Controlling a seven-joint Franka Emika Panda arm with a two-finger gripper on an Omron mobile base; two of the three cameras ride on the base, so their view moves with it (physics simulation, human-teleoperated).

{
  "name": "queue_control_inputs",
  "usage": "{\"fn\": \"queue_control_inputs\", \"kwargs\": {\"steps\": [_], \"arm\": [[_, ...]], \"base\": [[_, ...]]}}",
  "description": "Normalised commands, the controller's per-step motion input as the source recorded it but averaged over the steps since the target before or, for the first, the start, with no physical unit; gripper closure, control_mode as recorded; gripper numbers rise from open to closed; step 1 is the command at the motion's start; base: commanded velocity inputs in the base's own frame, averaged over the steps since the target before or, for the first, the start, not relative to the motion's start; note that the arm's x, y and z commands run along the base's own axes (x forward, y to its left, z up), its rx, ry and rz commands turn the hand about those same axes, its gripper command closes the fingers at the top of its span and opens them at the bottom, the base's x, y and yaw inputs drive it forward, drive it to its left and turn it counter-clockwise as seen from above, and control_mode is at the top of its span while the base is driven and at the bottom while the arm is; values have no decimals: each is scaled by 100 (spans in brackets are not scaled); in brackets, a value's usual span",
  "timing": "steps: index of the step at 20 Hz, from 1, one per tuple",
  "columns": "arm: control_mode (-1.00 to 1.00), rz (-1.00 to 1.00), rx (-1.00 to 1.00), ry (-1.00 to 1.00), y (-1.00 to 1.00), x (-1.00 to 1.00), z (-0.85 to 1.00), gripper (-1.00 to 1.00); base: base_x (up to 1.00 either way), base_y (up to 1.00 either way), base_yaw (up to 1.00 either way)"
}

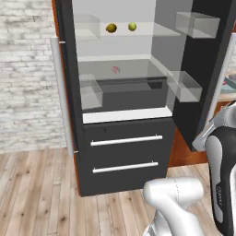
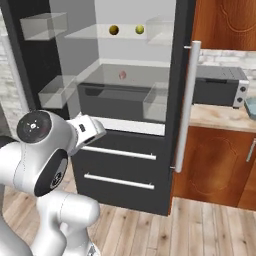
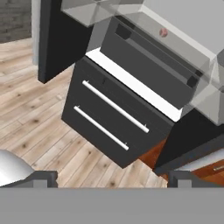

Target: Place one lemon and one steak in each tupperware on the nearby counter, to pack two identical lunches.

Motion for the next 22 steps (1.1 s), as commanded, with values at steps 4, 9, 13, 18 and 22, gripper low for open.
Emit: {"fn": "queue_control_inputs", "kwargs": {"steps": [4,9,13,18,22], "arm": [[100,0,0,0,0,0,0,-100],[100,0,0,0,0,0,0,-100],[100,0,0,0,0,0,0,-100],[100,0,0,0,0,0,0,-100],[100,0,0,0,0,0,0,-100]], "base": [[29,-2,0],[48,-13,0],[74,9,0],[76,5,0],[77,25,-1]]}}
